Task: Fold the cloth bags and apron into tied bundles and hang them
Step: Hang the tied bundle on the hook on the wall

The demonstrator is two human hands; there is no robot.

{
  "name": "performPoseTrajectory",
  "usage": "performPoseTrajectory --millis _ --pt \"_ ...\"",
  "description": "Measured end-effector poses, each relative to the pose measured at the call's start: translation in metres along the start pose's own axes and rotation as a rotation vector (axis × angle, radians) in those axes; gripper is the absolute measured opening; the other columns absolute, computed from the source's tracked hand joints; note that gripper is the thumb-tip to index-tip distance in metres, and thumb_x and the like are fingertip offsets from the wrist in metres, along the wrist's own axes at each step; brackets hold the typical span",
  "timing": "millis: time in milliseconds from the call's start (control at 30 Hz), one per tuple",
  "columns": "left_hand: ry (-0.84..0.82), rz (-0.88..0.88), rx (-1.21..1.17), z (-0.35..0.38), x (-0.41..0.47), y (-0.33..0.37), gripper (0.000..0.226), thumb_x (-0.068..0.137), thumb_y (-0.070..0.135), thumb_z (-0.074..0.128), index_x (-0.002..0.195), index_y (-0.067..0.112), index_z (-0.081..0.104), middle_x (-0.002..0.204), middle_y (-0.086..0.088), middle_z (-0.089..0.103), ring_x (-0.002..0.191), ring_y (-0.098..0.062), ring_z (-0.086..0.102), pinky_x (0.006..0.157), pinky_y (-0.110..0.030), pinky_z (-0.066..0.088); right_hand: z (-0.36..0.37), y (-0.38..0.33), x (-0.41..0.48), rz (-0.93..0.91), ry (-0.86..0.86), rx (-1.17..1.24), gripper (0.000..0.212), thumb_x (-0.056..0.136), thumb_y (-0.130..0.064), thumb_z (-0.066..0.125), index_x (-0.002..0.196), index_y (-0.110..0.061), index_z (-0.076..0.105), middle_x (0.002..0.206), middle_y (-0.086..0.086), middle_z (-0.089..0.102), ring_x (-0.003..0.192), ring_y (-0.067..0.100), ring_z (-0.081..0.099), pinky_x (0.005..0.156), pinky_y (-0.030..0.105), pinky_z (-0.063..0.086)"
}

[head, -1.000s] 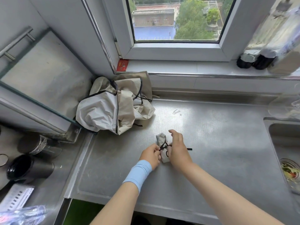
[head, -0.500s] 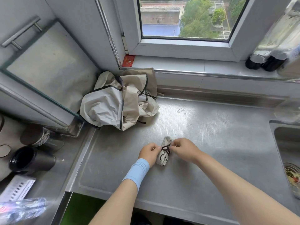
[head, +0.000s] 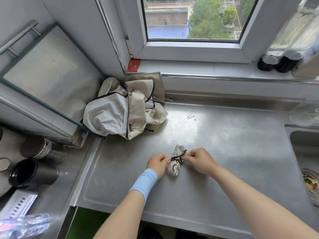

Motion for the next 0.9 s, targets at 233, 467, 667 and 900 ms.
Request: performPoseTrajectory --millis 233,467,667,900 --pt "-0.162 0.121 0.110 -0.002 0.001 0.016 0.026 0.096 0.026 0.053 0.070 0.024 0.053 0.077 0.004 0.055 0.078 -0.016 0.049 0.074 -0.028 0.038 -0.005 -0.005 -0.007 -0.011 -0.009 -0.195 0.019 0.092 -0.026 0.062 0.075 -0.019 0.065 0.071 -0.007 0.059 0.074 0.015 0.055 0.064 0.028 0.036" --pt "-0.207 0.413 0.303 0.022 -0.002 0.072 0.018 0.095 0.017 0.052 0.088 0.006 0.064 0.100 -0.006 0.053 0.090 -0.019 0.052 0.080 -0.023 0.035 0.002 -0.011 -0.010 0.035 -0.012 -0.247 0.034 0.088 -0.026 0.056 0.054 -0.021 0.050 0.058 -0.006 0.052 0.066 0.019 0.052 0.050 0.028 0.033" --pt "-0.212 0.314 0.271 0.020 0.012 0.075 0.014 0.091 0.027 0.056 0.082 0.022 0.066 0.086 0.006 0.060 0.081 -0.013 0.055 0.071 -0.023 0.038 -0.016 -0.013 -0.025 0.008 0.161 0.007 0.014 0.081 -0.032 0.060 0.093 -0.033 0.065 0.058 -0.011 0.053 0.056 0.005 0.050 0.052 0.023 0.035" --pt "-0.154 0.278 0.250 0.013 0.015 0.078 0.016 0.086 0.033 0.065 0.072 0.025 0.066 0.066 0.015 0.059 0.064 -0.001 0.055 0.062 -0.013 0.041 -0.015 -0.008 -0.023 0.052 0.121 0.361 0.013 0.079 -0.021 0.079 0.068 -0.022 0.073 0.053 -0.016 0.058 0.051 -0.002 0.048 0.055 0.015 0.038"
Point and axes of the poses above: each hand's wrist, its own x-axis towards the middle knuckle, its own z-axis out of the palm, y = z × x, the point moved 5 cm from there along x, towards the middle knuckle
